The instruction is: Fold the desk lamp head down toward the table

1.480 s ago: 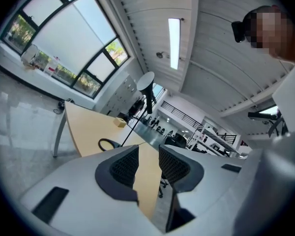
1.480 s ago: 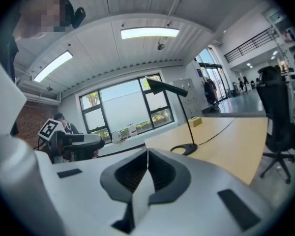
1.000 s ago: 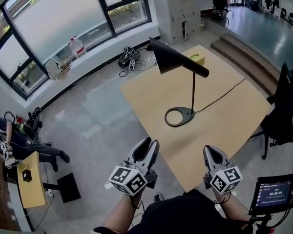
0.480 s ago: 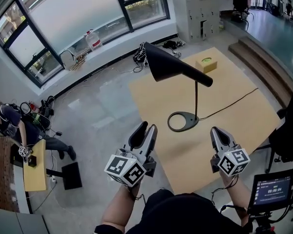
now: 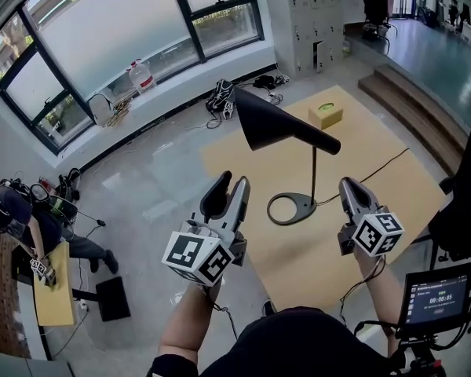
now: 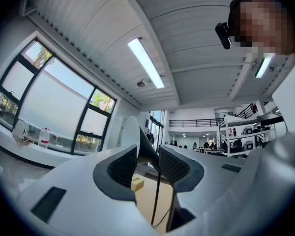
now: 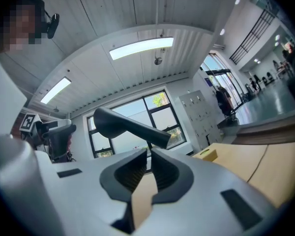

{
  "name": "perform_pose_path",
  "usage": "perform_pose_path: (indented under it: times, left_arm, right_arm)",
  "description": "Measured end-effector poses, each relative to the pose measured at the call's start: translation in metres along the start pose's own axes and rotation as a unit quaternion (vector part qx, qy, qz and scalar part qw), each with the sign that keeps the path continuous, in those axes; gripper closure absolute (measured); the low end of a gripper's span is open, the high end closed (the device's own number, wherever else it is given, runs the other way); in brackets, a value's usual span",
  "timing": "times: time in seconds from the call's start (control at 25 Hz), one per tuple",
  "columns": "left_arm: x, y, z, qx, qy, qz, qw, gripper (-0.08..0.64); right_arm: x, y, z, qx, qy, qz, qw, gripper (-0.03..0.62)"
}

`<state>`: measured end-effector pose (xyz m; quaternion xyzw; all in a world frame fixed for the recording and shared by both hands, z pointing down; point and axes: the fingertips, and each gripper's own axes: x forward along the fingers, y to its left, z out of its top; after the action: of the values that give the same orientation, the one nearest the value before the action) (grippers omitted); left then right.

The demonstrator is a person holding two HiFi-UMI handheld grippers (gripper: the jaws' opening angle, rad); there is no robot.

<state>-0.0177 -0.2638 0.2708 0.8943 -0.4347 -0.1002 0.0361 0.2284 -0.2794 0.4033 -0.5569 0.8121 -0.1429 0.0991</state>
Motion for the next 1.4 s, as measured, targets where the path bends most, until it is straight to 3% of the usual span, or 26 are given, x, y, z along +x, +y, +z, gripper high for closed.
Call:
perform_pose_path:
  times: [0.12, 0.36, 0.48, 0.68, 0.84, 1.16, 1.4]
  left_arm:
    - [0.019, 0.006, 0.022, 0.022, -0.010, -0.010, 0.9997, 0.433]
    - [0.066, 0.018, 0.041, 0.032, -0.001, -0.035, 0.9989, 0.333]
    - [0.080, 0.013, 0.041, 0.031, 0.011, -0.049, 0.9983, 0.333]
    - [0.086, 0.013, 0.036, 0.045, 0.026, -0.032, 0.9982, 0.334]
    - [0.083, 0.011, 0.037, 0.050, 0.024, -0.036, 0.9978, 0.426]
    - [0.080, 0.018, 0.026, 0.033, 0.034, -0.030, 0.9984, 0.435]
    - [0.076, 0.018, 0.016, 0.029, 0.031, -0.025, 0.9988, 0.500]
  right_arm:
    - [0.015, -0.004, 0.017, -0.002, -0.010, -0.006, 1.000, 0.541]
    - [0.051, -0.021, 0.028, 0.020, -0.011, 0.007, 1.000, 0.439]
    - [0.061, -0.027, 0.026, 0.018, 0.000, 0.011, 1.000, 0.434]
    - [0.067, -0.026, 0.020, 0.044, 0.008, 0.035, 0.998, 0.434]
    - [0.070, -0.024, 0.019, 0.056, 0.006, 0.041, 0.998, 0.434]
    - [0.074, -0.023, 0.020, 0.056, 0.009, 0.036, 0.998, 0.435]
    - [0.074, -0.023, 0.020, 0.048, 0.008, 0.034, 0.998, 0.436]
